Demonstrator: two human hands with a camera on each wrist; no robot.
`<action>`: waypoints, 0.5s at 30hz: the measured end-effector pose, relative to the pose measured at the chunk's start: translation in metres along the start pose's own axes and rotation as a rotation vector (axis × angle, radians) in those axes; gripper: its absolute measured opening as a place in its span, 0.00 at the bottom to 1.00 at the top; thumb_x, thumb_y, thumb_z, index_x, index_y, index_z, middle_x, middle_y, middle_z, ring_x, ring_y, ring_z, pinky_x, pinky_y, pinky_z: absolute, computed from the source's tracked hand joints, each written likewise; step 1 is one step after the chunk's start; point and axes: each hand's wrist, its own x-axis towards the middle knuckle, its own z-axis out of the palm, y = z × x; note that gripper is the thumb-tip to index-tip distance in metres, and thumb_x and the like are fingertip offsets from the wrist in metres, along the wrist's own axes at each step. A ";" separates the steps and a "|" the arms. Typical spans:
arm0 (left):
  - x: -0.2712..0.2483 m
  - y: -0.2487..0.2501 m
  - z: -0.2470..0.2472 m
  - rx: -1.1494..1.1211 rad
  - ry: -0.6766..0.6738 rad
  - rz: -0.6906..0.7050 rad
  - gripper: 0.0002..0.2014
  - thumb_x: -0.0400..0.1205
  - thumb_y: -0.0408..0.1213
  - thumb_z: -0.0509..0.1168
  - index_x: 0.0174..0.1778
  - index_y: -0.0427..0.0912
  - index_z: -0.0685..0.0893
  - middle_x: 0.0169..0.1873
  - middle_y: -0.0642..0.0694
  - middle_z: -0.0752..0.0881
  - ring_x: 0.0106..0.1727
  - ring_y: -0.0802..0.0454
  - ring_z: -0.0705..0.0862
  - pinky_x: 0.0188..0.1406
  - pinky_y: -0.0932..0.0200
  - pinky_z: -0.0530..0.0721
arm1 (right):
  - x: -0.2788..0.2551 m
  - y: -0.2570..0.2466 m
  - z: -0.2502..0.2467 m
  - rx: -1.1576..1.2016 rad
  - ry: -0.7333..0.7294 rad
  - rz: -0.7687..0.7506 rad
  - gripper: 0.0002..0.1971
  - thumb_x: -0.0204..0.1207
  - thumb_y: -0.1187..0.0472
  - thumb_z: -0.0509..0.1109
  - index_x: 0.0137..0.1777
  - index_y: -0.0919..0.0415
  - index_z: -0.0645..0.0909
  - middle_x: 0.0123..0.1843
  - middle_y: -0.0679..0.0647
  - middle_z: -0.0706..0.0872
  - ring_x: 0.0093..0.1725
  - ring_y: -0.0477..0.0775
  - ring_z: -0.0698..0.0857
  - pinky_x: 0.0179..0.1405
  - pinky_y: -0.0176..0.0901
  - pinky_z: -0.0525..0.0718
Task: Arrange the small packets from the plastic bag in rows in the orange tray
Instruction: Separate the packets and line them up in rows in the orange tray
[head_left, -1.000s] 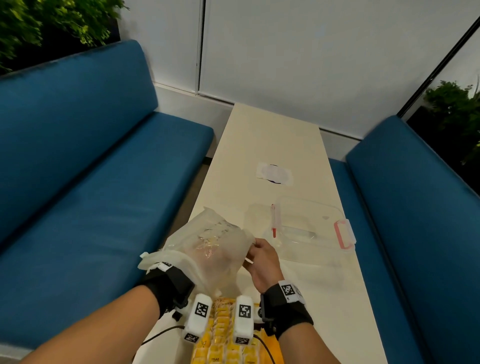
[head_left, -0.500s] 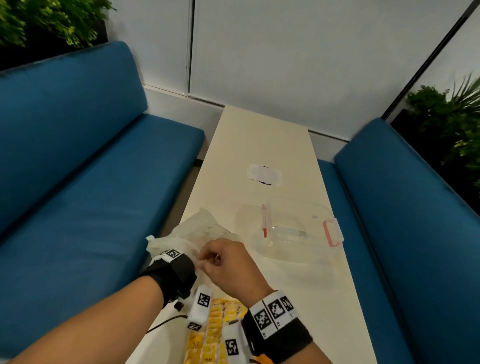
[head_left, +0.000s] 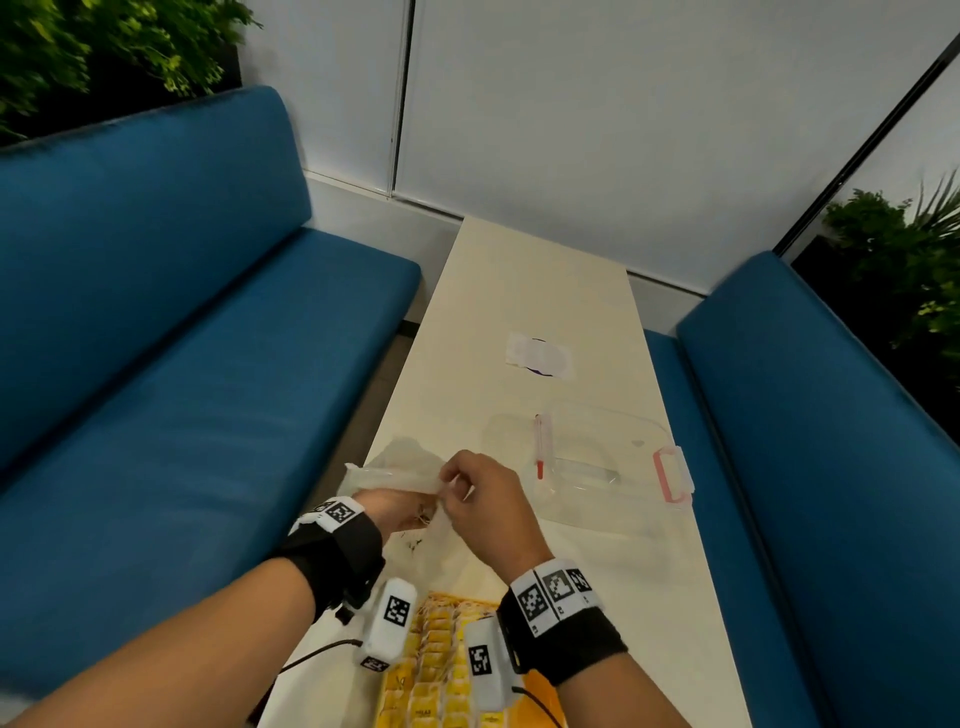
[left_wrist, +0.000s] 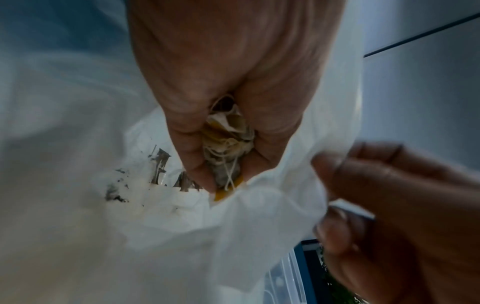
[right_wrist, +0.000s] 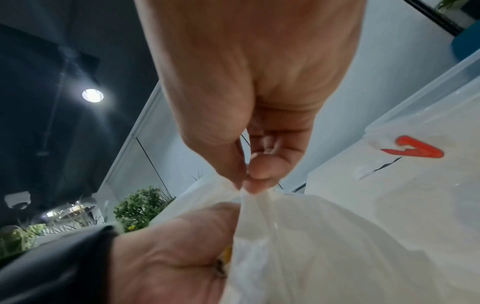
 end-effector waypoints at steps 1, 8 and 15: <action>-0.006 0.004 0.000 -0.018 -0.034 0.003 0.03 0.83 0.30 0.70 0.45 0.40 0.85 0.37 0.39 0.86 0.36 0.50 0.83 0.34 0.59 0.84 | 0.002 0.004 -0.002 0.000 0.016 0.017 0.05 0.77 0.62 0.69 0.45 0.49 0.81 0.41 0.45 0.80 0.38 0.47 0.82 0.42 0.47 0.86; -0.028 0.001 -0.018 -0.264 -0.285 -0.105 0.12 0.82 0.23 0.68 0.59 0.38 0.88 0.42 0.45 0.87 0.42 0.55 0.85 0.40 0.57 0.91 | 0.011 0.007 0.004 -0.128 0.064 -0.010 0.04 0.81 0.64 0.63 0.51 0.56 0.79 0.50 0.53 0.79 0.44 0.57 0.84 0.44 0.52 0.84; -0.048 -0.024 -0.038 -0.321 -0.397 -0.084 0.17 0.66 0.25 0.79 0.49 0.40 0.89 0.54 0.35 0.87 0.59 0.39 0.85 0.65 0.39 0.85 | 0.016 0.030 -0.002 -0.302 0.105 -0.034 0.06 0.83 0.62 0.63 0.54 0.59 0.80 0.53 0.55 0.78 0.42 0.61 0.83 0.42 0.53 0.82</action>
